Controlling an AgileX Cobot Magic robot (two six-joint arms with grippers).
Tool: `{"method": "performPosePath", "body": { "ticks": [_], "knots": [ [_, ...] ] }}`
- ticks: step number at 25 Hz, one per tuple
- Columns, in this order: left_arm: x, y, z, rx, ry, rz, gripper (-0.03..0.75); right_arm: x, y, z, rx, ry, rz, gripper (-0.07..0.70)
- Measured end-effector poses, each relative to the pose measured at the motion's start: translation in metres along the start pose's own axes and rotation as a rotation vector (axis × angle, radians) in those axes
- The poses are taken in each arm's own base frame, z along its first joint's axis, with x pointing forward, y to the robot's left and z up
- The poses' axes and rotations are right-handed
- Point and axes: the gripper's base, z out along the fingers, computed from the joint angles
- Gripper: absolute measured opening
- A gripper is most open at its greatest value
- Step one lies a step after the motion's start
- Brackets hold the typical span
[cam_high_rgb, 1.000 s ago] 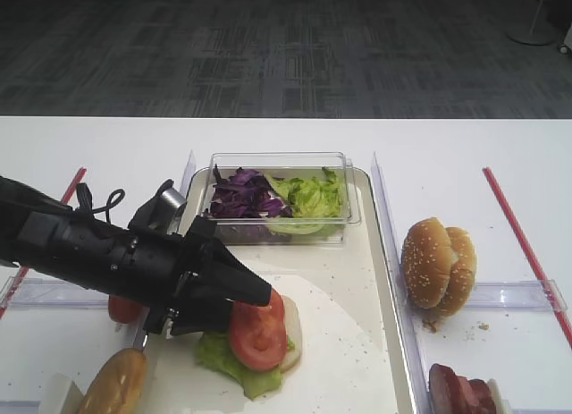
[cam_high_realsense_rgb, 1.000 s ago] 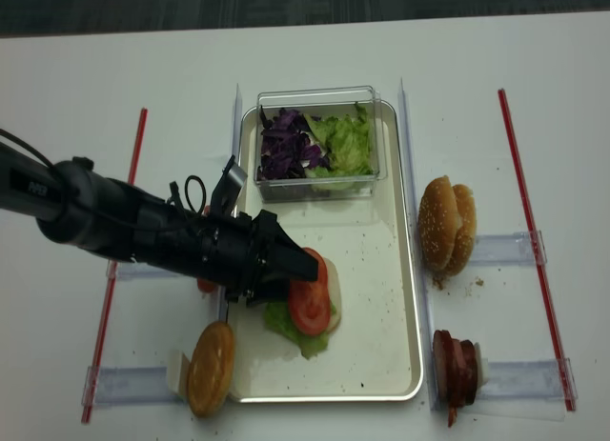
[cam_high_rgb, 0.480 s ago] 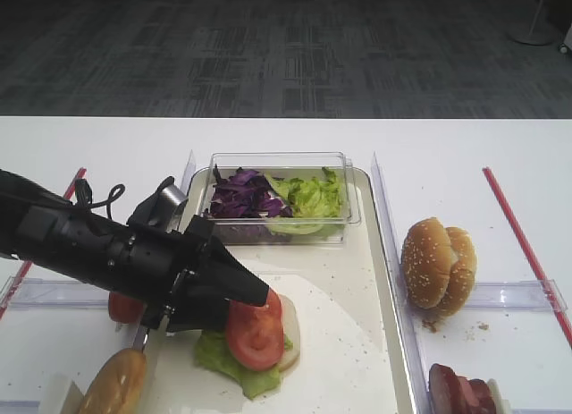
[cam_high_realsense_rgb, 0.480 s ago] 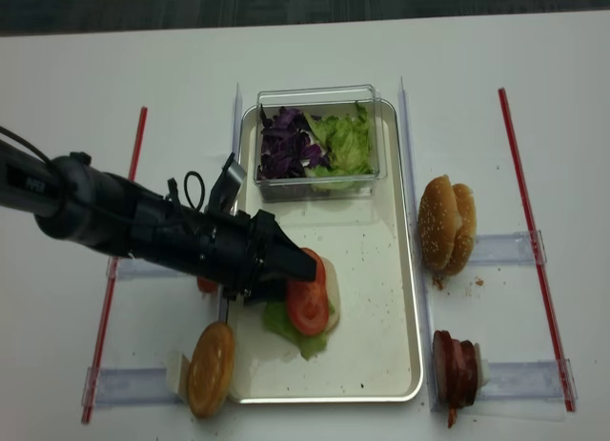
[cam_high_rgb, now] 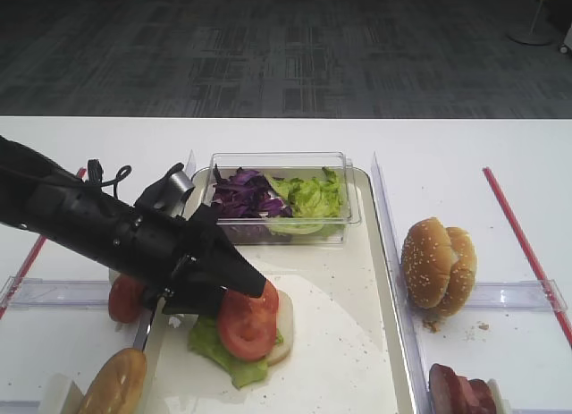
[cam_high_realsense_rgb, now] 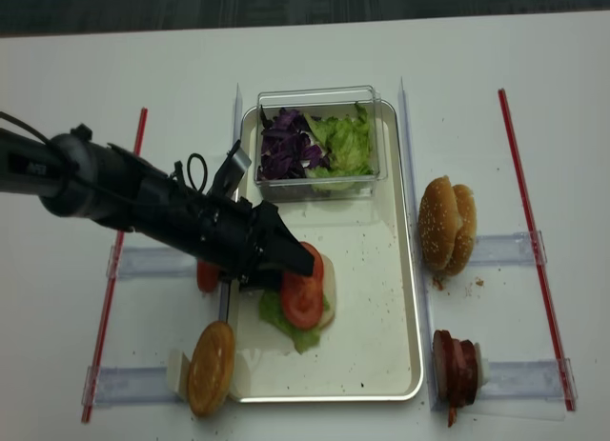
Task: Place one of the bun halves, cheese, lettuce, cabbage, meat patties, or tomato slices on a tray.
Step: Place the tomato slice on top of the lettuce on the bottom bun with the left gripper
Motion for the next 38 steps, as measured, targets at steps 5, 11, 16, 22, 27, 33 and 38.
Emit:
{"method": "performPosePath", "body": {
  "ticks": [5, 11, 16, 22, 27, 33, 38],
  "knots": [
    [-0.004, -0.001, -0.002, -0.02, 0.016, -0.003, 0.379, 0.0, 0.0, 0.0, 0.0, 0.0, 0.0, 0.571],
    [-0.004, -0.001, -0.002, -0.028, 0.022, -0.011, 0.382, 0.0, 0.0, 0.0, 0.0, 0.0, 0.0, 0.571],
    [-0.003, 0.0, -0.002, -0.037, 0.035, -0.006, 0.392, 0.0, 0.0, 0.0, 0.0, 0.0, 0.0, 0.571],
    [-0.003, 0.0, -0.002, -0.038, 0.036, -0.005, 0.453, 0.0, 0.0, 0.0, 0.0, 0.0, 0.0, 0.571],
    [-0.004, -0.002, -0.001, -0.038, 0.039, 0.002, 0.459, 0.0, 0.0, 0.0, 0.0, 0.0, 0.0, 0.571],
    [-0.01, -0.02, 0.014, -0.036, 0.071, 0.081, 0.461, 0.0, 0.0, 0.0, 0.0, 0.0, 0.0, 0.571],
    [-0.016, -0.025, 0.015, -0.042, 0.072, 0.093, 0.461, 0.0, 0.0, 0.0, 0.0, 0.0, 0.0, 0.571]
  ]
}}
